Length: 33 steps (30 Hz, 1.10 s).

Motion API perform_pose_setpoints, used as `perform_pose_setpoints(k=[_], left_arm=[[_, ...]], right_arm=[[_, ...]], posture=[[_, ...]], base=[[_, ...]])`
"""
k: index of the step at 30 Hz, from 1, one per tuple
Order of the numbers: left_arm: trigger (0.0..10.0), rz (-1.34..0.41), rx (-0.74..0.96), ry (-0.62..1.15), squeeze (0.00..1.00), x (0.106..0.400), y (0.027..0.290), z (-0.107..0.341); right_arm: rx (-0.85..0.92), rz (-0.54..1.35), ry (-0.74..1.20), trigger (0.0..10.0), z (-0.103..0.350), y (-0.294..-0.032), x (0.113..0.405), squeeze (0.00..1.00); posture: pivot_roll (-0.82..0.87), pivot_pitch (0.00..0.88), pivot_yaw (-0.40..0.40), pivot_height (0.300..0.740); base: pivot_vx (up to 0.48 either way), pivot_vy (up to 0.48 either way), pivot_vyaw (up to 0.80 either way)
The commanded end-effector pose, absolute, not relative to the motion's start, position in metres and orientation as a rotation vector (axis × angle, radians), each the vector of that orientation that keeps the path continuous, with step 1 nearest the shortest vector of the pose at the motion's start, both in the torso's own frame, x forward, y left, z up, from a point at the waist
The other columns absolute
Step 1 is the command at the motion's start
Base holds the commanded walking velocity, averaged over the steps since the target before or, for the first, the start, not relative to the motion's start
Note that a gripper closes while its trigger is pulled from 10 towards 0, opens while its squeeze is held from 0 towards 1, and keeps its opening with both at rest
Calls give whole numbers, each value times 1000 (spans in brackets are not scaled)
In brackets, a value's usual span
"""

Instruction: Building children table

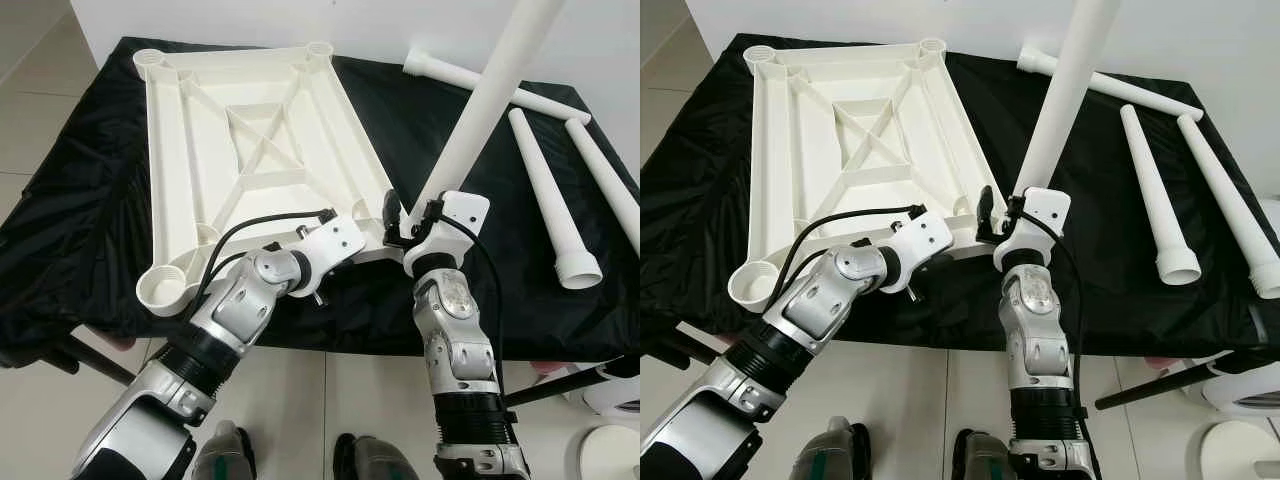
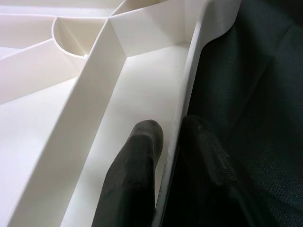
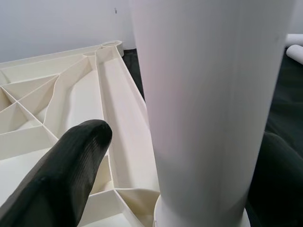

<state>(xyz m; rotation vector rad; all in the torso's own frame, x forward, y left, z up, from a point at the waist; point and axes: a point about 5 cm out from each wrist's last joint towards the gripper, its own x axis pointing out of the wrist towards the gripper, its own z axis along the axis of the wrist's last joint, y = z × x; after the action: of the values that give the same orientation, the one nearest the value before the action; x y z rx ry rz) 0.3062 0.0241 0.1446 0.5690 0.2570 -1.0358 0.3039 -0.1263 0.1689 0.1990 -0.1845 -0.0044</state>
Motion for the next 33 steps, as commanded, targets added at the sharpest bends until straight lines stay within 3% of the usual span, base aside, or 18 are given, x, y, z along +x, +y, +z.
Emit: perform_pose_setpoints(k=[1,4,5,6,19,22,33], left_arm=[[10000,-1130,576,260,0,296,9,140],[10000,-1132,575,262,0,295,9,139],[10000,-1132,575,262,0,295,9,139],[10000,-1132,575,263,0,295,9,139],[10000,-1138,576,262,0,294,8,138],[10000,-1143,575,261,0,293,6,137],[10000,-1151,580,260,0,292,6,137]], right_arm=[[208,73,-254,10000,183,-114,301,1000],[204,102,-234,10000,179,-120,300,1000],[192,124,-224,10000,176,-122,300,220],[186,145,-214,10000,173,-123,300,20],[68,352,-143,10000,156,-165,309,0],[11,413,-118,10000,156,-189,317,0],[-59,571,-94,10000,161,-206,325,0]], posture=[[-22,89,-53,740],[-22,91,-53,740],[-22,90,-53,740],[-22,90,-53,740],[-26,82,-52,740],[-28,78,-49,740],[-28,69,-43,740]], base=[[0,0,0],[0,0,0],[0,0,0],[0,0,0],[0,0,0],[0,0,0],[0,0,0]])
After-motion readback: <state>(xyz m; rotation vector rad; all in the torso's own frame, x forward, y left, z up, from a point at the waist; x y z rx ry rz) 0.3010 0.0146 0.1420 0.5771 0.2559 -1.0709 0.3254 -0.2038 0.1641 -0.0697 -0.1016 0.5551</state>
